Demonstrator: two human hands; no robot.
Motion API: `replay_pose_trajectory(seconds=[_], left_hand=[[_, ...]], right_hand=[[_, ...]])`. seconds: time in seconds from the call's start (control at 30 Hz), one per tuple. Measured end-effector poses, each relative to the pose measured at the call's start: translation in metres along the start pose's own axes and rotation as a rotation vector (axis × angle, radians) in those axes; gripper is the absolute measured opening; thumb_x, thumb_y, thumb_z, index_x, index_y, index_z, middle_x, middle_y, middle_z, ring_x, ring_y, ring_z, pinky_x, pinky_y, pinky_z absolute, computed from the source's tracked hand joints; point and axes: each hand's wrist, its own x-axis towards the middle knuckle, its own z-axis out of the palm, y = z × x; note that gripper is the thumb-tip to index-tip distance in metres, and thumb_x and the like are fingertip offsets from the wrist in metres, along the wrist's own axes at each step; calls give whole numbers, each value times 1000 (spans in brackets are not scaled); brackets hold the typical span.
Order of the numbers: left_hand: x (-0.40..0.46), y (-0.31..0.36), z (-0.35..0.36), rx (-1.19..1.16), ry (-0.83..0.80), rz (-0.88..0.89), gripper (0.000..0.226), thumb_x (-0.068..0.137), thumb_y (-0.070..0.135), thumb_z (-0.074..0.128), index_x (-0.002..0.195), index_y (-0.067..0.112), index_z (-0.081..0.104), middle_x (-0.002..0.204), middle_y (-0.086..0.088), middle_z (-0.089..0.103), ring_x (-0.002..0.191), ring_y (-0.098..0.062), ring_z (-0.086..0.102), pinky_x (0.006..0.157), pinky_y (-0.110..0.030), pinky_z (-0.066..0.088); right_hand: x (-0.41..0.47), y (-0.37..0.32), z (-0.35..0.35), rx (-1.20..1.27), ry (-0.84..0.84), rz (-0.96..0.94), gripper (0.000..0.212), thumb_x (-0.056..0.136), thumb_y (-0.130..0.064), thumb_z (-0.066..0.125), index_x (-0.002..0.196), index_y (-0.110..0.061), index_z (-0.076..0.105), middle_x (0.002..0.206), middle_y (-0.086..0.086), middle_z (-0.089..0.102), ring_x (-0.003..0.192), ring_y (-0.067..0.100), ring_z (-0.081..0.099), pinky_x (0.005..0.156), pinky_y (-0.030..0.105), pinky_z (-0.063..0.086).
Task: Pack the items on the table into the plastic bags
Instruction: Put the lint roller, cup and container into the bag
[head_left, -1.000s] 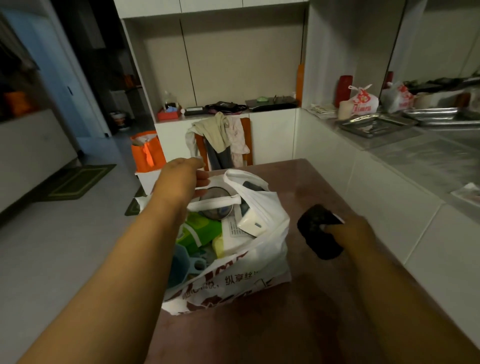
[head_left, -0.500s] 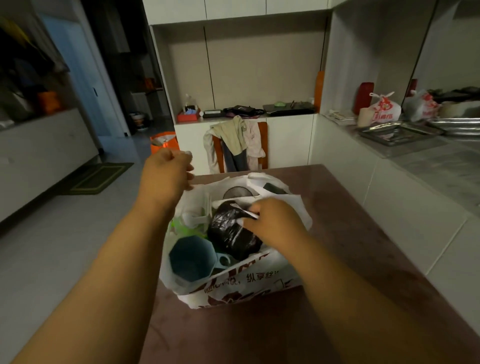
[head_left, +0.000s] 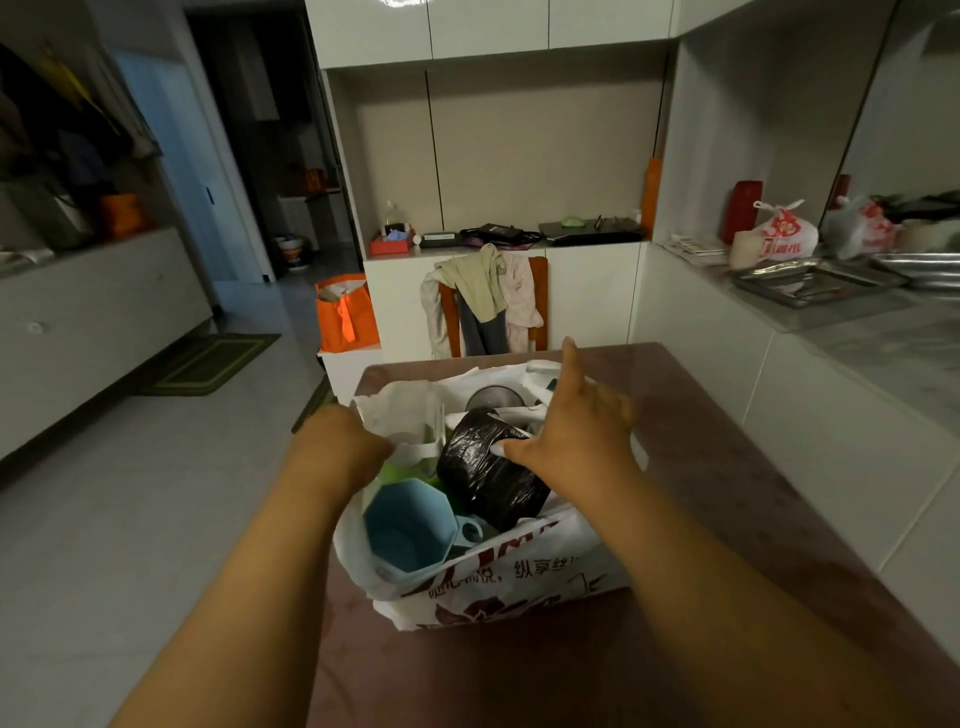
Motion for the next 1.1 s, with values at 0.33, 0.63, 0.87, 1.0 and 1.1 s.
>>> replay_pose_trajectory(seconds=[0.33, 0.63, 0.87, 1.0, 1.1], left_hand=[[14, 25, -50, -870, -169, -117, 16, 95, 9, 48, 88, 0, 59, 57, -5, 39, 50, -14, 35, 50, -24, 39], [52, 113, -50, -1058, -117, -75, 23, 95, 14, 50, 73, 10, 54, 58, 0, 38, 48, -9, 29, 45, -20, 30], [61, 149, -23, -1148, -164, -118, 13, 91, 16, 51, 79, 14, 54, 61, 3, 36, 48, -8, 29, 40, -18, 29], [55, 149, 16, -1261, -237, -173, 14, 87, 10, 48, 74, 13, 51, 59, 2, 34, 45, -9, 26, 38, -18, 26], [53, 155, 27, -1243, -245, -181, 22, 88, 8, 48, 67, 16, 47, 61, 0, 32, 49, -10, 26, 46, -21, 25]], right_hand=[[49, -6, -58, 877, 19, 98, 56, 83, -21, 71, 132, -21, 43, 112, -3, 48, 95, 9, 49, 77, 20, 46], [113, 34, -101, 1116, 216, 312, 40, 92, -31, 56, 128, -19, 47, 101, 8, 60, 63, 8, 49, 48, 18, 38], [121, 59, -119, 1076, 300, 264, 38, 94, -34, 51, 123, -10, 52, 79, 5, 62, 42, 4, 50, 43, 16, 38], [116, 80, -102, 866, 165, 347, 38, 95, -38, 49, 121, -11, 55, 71, 4, 63, 54, 14, 53, 56, 25, 41], [118, 82, -93, 722, 82, 325, 41, 94, -41, 49, 120, -10, 57, 82, 4, 66, 65, 16, 60, 68, 29, 46]])
